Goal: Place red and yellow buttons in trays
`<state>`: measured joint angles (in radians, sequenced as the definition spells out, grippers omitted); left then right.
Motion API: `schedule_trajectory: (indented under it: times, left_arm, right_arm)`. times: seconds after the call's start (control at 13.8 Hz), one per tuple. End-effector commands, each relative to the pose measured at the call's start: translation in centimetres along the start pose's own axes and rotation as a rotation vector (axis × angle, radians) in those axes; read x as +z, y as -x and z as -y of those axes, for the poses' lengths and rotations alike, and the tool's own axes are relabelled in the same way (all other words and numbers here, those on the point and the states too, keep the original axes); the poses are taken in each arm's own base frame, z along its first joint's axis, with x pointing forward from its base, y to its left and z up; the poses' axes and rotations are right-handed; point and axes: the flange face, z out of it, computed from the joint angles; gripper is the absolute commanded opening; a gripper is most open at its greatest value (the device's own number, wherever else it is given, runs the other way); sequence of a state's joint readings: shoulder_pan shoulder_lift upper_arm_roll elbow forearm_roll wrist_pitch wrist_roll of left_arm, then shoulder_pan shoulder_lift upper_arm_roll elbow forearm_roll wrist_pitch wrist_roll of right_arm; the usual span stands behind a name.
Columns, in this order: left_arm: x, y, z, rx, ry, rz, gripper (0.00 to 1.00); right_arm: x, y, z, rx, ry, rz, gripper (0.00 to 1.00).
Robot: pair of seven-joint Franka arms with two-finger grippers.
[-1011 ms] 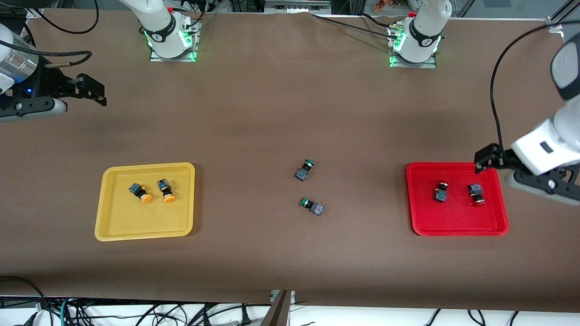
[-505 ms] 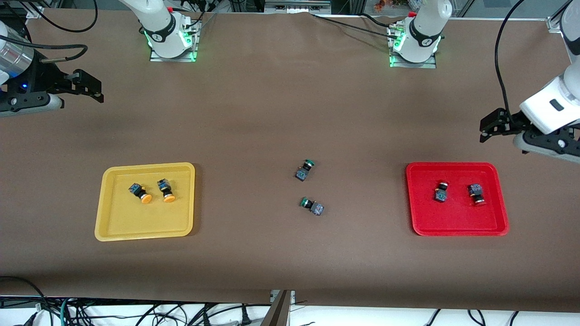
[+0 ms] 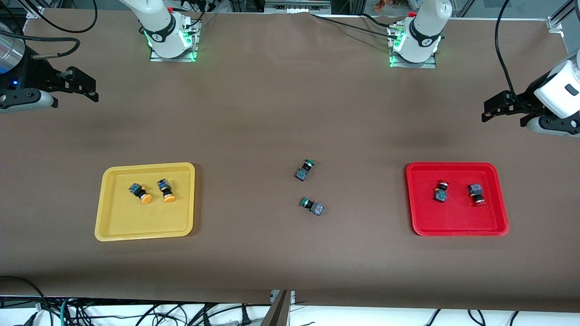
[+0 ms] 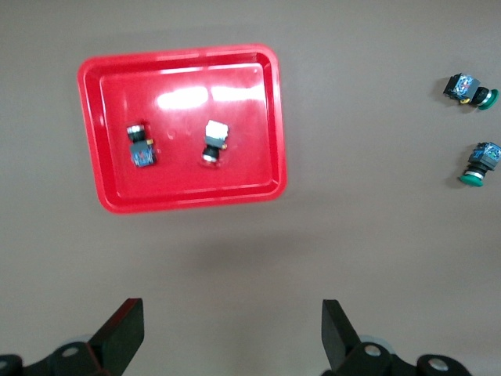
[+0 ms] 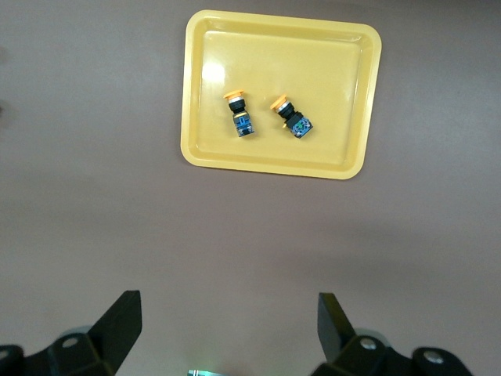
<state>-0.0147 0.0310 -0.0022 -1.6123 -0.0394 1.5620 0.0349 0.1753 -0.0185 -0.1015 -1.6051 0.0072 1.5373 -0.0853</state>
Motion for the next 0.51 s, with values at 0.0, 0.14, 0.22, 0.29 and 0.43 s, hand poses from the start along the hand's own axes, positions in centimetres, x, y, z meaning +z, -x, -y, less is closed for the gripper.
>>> schedule_trajectory:
  times: [0.0, 0.14, 0.22, 0.29, 0.43]
  left_arm:
    - [-1.7, 2.1, -2.2, -0.018, 0.006, 0.009, 1.00]
    - [-1.7, 1.9, -2.6, -0.027, -0.002, 0.009, 1.00]
    - [-1.7, 1.7, -2.4, -0.030, 0.000, 0.011, 1.00]
    - [-1.7, 1.6, -1.9, -0.039, 0.001, 0.011, 1.00]
    - [-1.4, 0.2, -1.6, -0.039, 0.001, 0.015, 1.00]
  right_arm:
    - [-0.6, 0.0, 0.2, -0.006, 0.005, 0.005, 1.00]
    - [-0.5, 0.0, -0.1, 0.001, 0.000, 0.009, 1.00]
    - [-0.3, -0.1, -0.1, 0.007, -0.001, 0.012, 1.00]
    - [0.0, -0.2, -0.2, 0.006, -0.001, 0.017, 1.00]
    - [-0.1, -0.5, -0.1, 0.007, -0.001, 0.003, 1.00]
